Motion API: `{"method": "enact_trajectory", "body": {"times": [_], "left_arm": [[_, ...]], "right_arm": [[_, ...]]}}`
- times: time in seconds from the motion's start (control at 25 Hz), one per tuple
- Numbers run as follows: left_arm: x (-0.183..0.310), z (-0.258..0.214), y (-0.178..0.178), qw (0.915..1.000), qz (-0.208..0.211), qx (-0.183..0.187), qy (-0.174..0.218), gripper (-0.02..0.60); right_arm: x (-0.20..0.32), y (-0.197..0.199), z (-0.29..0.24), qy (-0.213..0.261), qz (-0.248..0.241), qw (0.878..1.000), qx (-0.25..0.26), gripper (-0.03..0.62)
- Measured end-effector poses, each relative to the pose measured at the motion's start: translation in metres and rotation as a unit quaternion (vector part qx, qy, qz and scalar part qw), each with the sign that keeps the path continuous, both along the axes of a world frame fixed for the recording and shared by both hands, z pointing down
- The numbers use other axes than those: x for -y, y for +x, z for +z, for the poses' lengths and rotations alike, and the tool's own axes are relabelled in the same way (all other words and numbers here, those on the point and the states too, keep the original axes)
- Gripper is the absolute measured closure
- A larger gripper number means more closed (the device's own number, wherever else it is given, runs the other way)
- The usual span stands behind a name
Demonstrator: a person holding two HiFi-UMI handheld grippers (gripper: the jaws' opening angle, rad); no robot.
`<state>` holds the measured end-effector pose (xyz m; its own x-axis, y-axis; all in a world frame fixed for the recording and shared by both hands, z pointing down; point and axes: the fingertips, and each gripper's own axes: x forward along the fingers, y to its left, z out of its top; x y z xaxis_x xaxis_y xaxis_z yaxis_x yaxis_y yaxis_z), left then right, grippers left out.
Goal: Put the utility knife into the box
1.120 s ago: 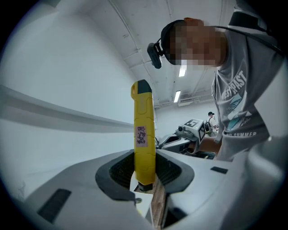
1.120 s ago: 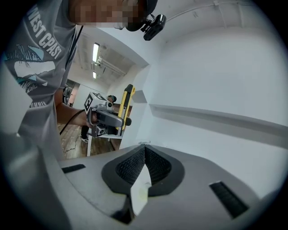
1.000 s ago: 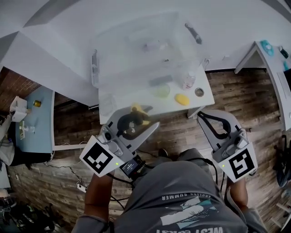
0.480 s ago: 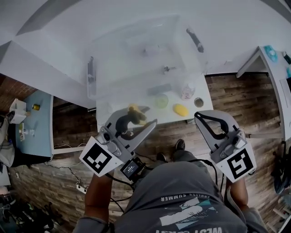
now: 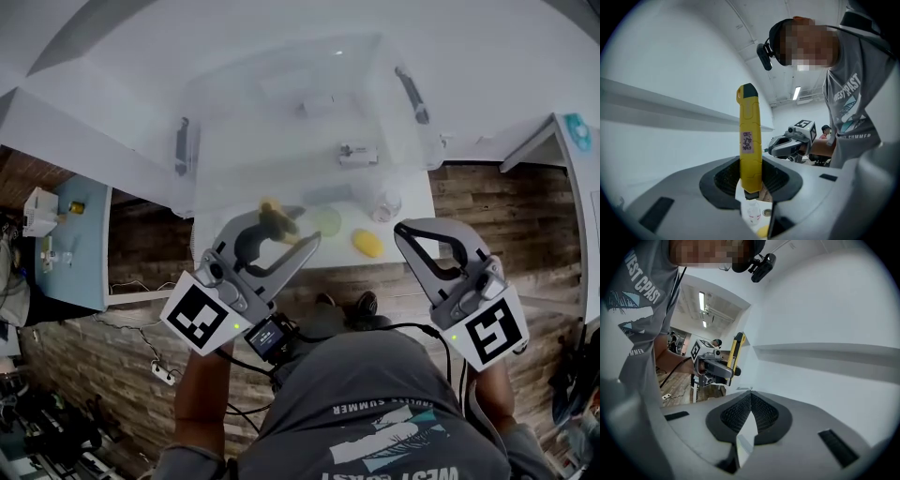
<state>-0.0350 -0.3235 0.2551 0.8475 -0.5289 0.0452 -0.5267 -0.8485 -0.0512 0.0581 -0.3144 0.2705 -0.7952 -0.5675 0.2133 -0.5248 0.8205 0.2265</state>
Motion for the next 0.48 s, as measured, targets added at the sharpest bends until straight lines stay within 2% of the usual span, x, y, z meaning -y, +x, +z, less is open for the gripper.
{"method": "enact_trajectory", "body": {"times": [0.2, 0.48], "left_arm": [[0.03, 0.004, -0.008, 1.0, -0.001, 0.0, -0.006, 0.451], [0.083, 0.006, -0.026, 0.9997, 0.019, -0.008, -0.01, 0.451]], "right_arm": [[0.031, -0.008, 0.006, -0.004, -0.001, 1.0, -0.004, 0.583], [0.076, -0.028, 0.005, -0.006, 0.018, 1.0, -0.012, 0.583]]}}
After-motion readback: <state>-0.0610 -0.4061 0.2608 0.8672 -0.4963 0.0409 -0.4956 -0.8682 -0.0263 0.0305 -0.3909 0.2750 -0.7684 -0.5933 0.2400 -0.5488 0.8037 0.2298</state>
